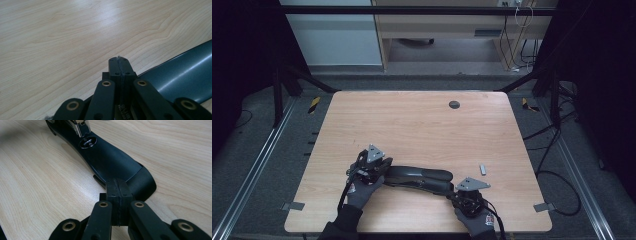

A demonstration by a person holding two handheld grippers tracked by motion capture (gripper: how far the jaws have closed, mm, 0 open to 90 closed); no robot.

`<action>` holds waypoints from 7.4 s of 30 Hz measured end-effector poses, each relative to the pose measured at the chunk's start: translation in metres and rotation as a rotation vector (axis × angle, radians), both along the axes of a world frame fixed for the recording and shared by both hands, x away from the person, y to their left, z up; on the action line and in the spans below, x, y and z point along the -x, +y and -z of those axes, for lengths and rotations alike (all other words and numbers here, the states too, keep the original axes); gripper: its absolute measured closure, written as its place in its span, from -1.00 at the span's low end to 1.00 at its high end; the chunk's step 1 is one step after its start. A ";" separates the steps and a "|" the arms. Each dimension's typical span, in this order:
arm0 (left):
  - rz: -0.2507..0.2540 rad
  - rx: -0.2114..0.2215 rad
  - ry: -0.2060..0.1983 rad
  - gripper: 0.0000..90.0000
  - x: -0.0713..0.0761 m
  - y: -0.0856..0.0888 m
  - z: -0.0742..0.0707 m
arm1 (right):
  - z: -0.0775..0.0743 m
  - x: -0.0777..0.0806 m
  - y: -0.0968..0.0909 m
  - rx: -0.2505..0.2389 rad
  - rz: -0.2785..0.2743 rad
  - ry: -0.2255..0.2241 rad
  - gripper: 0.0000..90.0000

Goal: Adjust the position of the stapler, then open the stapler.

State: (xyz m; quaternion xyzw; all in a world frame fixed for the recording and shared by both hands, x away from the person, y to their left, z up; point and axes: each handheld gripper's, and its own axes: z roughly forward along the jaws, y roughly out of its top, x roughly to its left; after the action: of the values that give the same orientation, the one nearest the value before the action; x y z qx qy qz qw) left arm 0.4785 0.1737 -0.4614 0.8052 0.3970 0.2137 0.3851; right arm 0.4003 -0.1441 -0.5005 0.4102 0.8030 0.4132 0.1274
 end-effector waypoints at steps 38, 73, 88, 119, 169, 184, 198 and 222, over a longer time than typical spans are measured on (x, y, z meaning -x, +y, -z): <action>-0.003 -0.005 0.007 1.00 0.016 0.001 0.003 | 0.003 -0.004 -0.005 -0.003 0.021 -0.007 1.00; -0.014 0.020 -0.183 0.11 0.055 -0.003 -0.044 | -0.013 -0.007 -0.055 -0.052 0.195 -0.096 0.32; 0.092 -0.043 -0.205 -0.19 0.066 -0.031 -0.055 | -0.016 -0.011 -0.075 0.015 0.284 -0.154 -0.15; 0.284 -0.247 -0.248 -0.29 0.091 -0.094 -0.062 | -0.018 -0.008 -0.090 0.032 0.318 -0.161 -0.24; 0.310 -0.692 -0.454 -0.06 0.085 -0.157 -0.018 | -0.016 -0.008 -0.092 0.020 0.324 -0.156 -0.06; 0.308 -0.773 -0.480 0.05 0.079 -0.170 -0.005 | -0.015 -0.006 -0.094 0.000 0.324 -0.152 0.43; 0.293 -0.809 -0.503 0.16 0.076 -0.182 -0.002 | -0.014 -0.004 -0.093 -0.011 0.299 -0.141 0.78; 0.281 -0.767 -0.527 0.22 0.078 -0.178 -0.005 | -0.007 -0.012 -0.056 -0.082 0.168 -0.092 1.00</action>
State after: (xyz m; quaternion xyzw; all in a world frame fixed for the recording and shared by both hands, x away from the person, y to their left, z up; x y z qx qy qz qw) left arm 0.4009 -0.0040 -0.4565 0.8534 0.0659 0.4872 0.1730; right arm 0.4120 -0.2000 -0.4939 0.4616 0.7414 0.4519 0.1817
